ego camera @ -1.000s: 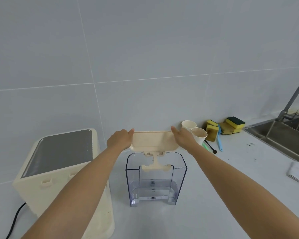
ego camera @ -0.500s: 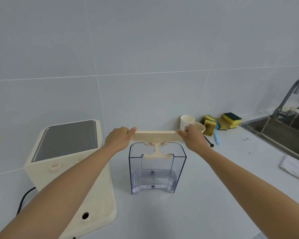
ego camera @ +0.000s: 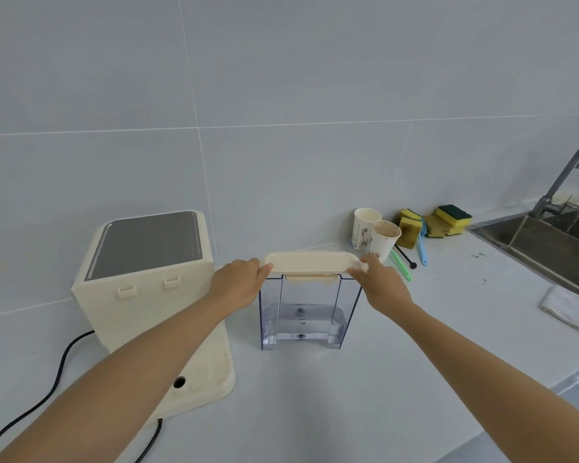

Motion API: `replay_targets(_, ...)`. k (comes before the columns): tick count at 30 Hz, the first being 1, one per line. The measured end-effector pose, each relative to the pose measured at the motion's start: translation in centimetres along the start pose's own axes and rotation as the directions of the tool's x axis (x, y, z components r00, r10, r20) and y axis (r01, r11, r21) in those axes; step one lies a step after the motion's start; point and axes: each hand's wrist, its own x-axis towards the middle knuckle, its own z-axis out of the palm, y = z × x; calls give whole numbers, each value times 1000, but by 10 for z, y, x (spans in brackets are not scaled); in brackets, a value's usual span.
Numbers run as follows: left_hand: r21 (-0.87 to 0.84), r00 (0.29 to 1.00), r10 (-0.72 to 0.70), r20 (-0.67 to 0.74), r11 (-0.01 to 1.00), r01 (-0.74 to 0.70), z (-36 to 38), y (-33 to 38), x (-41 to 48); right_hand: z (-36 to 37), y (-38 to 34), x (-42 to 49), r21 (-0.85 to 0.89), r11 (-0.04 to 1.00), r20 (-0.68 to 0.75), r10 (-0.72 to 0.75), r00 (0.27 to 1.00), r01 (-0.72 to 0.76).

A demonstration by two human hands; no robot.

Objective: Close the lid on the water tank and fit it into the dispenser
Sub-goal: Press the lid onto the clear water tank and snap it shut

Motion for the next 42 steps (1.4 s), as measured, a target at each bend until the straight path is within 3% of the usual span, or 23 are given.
replay_targets(3, 14, 1000, 2, 8, 1000, -2, 4, -1, -2, 3, 3, -3, 110, 994, 4, 29, 1000, -30)
replay_targets(7, -8, 999, -35, 30, 999, 35, 8, -2, -4, 5, 7, -3, 129, 991, 28, 19, 999, -23)
replay_targets(12, -277, 974, -186, 125, 937, 215, 14, 0, -6, -2, 4, 7, 248, 967, 25, 50, 998, -55)
replay_targets(15, -558, 905, -314, 286, 713, 424, 16, 13, -11, -6, -3, 22, 340, 938, 27, 60, 998, -66)
replay_targets(17, -656, 866, -339, 368, 565, 500, 20, 23, -14, -7, -9, 34, 369, 926, 39, 63, 997, -73)
replay_targets(21, -755, 808, -390, 441, 326, 569, 29, 36, -15, 3, -16, 53, 315, 945, 106, 59, 993, -90)
replay_targets(24, -761, 765, -433, 476, 232, 606, 30, 43, -11, 12, -19, 62, 257, 962, 163, 52, 985, -93)
replay_targets(31, -764, 760, -497, 418, 260, 590, 37, 45, -6, 17, -17, 60, 228, 970, 146, 46, 988, -79)
replay_targets(42, -798, 811, -322, 489, 210, 565, 34, 26, 15, -1, -14, 1, 88, 995, 269, 27, 963, -52)
